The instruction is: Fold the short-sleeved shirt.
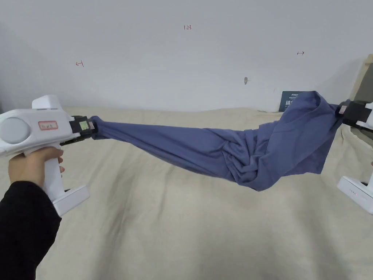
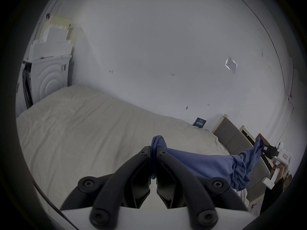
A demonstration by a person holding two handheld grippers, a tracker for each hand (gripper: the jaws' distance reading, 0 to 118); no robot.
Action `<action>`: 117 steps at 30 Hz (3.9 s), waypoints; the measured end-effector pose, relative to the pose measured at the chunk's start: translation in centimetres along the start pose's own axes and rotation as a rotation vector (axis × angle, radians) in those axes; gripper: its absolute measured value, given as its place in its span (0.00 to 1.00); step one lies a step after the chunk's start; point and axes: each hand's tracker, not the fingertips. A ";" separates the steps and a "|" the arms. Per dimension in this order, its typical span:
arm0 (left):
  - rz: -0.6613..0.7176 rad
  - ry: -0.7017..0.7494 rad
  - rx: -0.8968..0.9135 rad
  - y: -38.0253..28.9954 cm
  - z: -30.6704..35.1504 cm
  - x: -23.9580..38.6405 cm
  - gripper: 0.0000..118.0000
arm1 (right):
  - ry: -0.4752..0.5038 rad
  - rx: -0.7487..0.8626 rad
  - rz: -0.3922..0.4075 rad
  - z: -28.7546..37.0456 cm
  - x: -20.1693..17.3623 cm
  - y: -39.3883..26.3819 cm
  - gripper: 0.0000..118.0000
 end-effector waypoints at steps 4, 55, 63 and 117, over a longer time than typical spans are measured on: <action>-0.047 0.022 0.043 3.5 -3.0 0.4 0.02 | 0.001 0.048 0.024 -3.8 -0.7 1.9 0.02; 0.005 0.267 -0.462 -30.4 4.8 -14.2 0.02 | -0.136 -0.481 0.080 6.5 4.6 -31.4 0.02; 0.026 0.304 -0.527 -34.0 5.4 -14.2 0.02 | -0.168 -0.588 -0.014 8.5 6.7 -35.8 0.02; -0.180 0.137 -0.048 -24.8 14.7 -0.8 0.00 | -0.115 0.045 0.285 21.1 -3.2 -19.0 0.00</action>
